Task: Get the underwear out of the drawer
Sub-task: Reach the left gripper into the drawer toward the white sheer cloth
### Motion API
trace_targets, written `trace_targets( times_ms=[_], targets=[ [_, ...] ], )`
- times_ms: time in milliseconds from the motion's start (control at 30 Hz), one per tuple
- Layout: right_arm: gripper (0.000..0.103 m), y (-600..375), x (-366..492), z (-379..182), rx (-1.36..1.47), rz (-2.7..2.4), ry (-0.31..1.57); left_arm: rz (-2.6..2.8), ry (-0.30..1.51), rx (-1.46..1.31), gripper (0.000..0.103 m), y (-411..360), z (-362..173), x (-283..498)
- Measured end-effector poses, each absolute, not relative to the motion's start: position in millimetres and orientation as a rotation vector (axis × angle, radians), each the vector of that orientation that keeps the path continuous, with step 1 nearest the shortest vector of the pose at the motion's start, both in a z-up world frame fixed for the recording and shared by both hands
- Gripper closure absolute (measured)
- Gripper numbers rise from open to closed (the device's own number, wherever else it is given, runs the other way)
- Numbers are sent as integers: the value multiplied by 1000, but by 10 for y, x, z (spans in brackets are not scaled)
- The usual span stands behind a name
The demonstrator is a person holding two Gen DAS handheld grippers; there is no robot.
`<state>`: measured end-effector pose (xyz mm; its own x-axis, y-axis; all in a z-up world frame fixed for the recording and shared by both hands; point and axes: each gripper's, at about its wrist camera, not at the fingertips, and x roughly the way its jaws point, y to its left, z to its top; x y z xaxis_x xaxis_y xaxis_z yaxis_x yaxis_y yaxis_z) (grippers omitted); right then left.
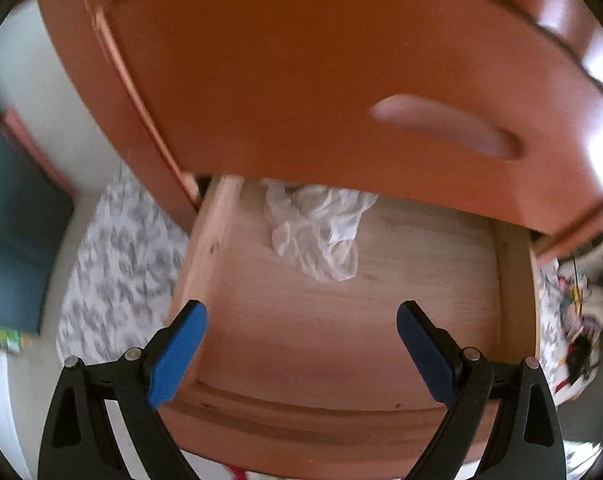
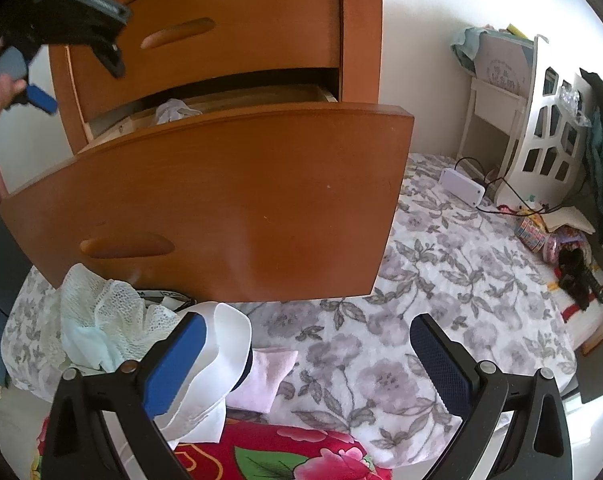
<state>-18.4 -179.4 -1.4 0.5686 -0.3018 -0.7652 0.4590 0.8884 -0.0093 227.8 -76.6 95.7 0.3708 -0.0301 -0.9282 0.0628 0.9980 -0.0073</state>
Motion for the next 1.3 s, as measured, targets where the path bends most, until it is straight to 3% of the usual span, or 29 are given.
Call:
trace_targets(
  times_ms=[1000,1067,1300],
  targets=[
    [0,-1973,-184,-146,350,-377,885,216,1269,-320,10,-819,274,2826],
    [0,-1975,-179,-155,354,-375,888,242,1265,-332,16,-806,241,2833],
    [0,-1992,-171,-181,372,-365,893,329,1271,-405,23,-688,31,2850]
  ],
)
